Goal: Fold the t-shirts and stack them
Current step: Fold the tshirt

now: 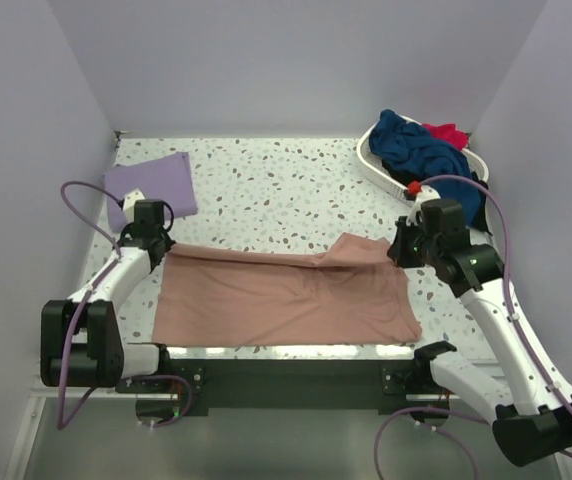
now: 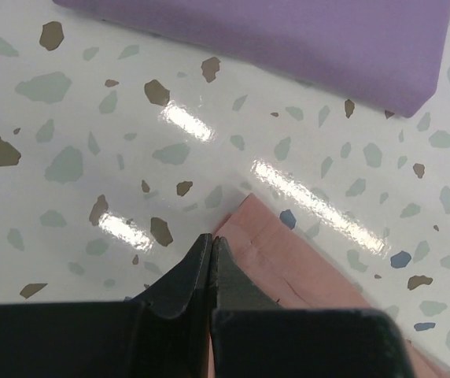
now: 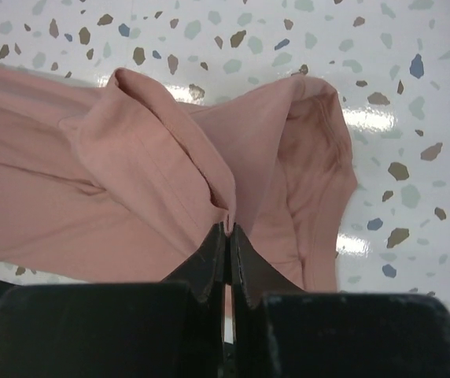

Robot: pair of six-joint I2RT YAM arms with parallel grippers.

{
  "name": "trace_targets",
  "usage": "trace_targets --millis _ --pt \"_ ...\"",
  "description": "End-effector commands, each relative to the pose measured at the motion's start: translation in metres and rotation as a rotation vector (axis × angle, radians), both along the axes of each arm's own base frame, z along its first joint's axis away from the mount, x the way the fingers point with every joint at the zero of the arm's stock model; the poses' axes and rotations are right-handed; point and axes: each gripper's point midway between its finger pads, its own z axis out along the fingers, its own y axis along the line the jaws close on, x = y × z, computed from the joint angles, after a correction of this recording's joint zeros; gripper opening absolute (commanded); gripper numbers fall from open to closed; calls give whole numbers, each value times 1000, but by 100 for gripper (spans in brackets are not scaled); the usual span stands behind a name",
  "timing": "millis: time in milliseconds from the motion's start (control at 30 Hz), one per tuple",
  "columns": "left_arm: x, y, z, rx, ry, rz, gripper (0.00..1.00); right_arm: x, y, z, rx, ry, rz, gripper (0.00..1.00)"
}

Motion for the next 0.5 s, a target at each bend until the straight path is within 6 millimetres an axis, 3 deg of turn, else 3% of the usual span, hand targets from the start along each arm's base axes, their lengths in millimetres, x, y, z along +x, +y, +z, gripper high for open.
trace_targets --millis 0,300,467 --pt "-11 9 7 17 -31 58 0 -16 -4 -4 7 36 -30 0" --pt "-33 12 13 21 -54 87 0 -37 -11 -19 6 81 -55 0" --pt "-42 11 11 3 -50 100 0 -40 -16 -17 -2 65 -77 0"
